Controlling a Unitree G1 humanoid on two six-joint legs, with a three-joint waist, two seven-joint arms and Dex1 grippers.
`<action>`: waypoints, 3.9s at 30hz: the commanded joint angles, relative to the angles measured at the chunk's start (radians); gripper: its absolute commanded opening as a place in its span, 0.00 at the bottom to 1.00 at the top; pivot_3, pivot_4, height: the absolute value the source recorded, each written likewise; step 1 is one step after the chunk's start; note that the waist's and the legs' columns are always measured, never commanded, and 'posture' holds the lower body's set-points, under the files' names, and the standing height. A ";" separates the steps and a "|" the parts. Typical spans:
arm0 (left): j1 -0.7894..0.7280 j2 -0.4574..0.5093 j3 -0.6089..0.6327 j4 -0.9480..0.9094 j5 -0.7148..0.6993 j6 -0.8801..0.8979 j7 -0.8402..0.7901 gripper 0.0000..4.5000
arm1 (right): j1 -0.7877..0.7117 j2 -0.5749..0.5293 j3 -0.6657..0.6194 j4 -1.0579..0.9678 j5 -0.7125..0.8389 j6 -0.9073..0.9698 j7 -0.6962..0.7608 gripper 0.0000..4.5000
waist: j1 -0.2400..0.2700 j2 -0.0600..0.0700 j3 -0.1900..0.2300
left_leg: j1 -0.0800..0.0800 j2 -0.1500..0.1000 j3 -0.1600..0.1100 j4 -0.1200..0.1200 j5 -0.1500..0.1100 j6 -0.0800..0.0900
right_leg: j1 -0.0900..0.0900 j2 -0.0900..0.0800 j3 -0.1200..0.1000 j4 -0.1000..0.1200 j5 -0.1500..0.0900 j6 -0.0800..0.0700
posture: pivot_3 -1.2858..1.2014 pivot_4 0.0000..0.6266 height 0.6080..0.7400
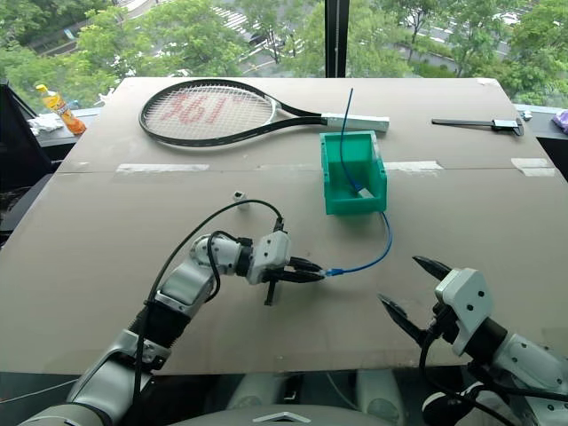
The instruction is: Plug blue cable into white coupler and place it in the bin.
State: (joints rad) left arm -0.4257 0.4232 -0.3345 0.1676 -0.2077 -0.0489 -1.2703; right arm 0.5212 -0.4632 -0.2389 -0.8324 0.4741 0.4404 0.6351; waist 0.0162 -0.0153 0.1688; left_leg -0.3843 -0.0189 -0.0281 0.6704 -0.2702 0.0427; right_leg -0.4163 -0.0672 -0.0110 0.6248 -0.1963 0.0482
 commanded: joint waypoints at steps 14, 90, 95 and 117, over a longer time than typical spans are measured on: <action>-0.091 -0.098 0.114 0.001 -0.003 -0.393 0.128 0.00 | -0.296 0.271 0.111 -0.074 0.719 0.229 -0.705 0.74 | -0.004 0.000 0.000 | -0.001 -0.001 0.000 0.000 0.000 0.000 | -0.001 0.004 0.000 0.000 0.002 0.002 | 0.52 0.24 1.00; -0.488 0.269 0.298 0.938 0.165 -0.279 -0.003 0.78 | -0.449 0.109 0.189 0.071 0.733 0.187 -0.691 0.00 | -0.025 -0.004 0.002 | -0.002 -0.001 0.000 -0.001 0.000 0.001 | -0.002 0.005 -0.001 0.000 0.004 0.001 | 0.52 0.24 1.00; -0.518 0.253 0.287 0.986 0.202 -0.314 0.001 0.78 | -0.441 0.110 0.182 0.061 0.732 0.189 -0.695 0.00 | -0.026 -0.004 0.002 | -0.003 -0.001 0.000 -0.001 0.000 0.001 | -0.002 0.005 0.000 0.000 0.004 0.001 | 0.52 0.24 1.00; -0.532 0.212 0.336 1.031 0.197 -0.290 -0.073 0.16 | -0.412 0.102 0.180 0.034 0.722 0.187 -0.709 0.00 | -0.026 -0.006 0.003 | -0.003 -0.001 0.000 0.000 0.000 0.001 | -0.002 0.005 -0.001 0.001 0.005 0.001 | 0.52 0.24 1.00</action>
State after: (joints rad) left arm -0.9460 0.6290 -0.0301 1.2271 0.0287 -0.3564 -1.3145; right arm 0.1111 -0.3562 -0.0467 -0.7469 1.1921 0.6480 -0.0805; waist -0.0100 -0.0218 0.1716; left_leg -0.3870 -0.0202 -0.0283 0.6702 -0.2703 0.0434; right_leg -0.4187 -0.0621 -0.0120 0.6256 -0.1918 0.0493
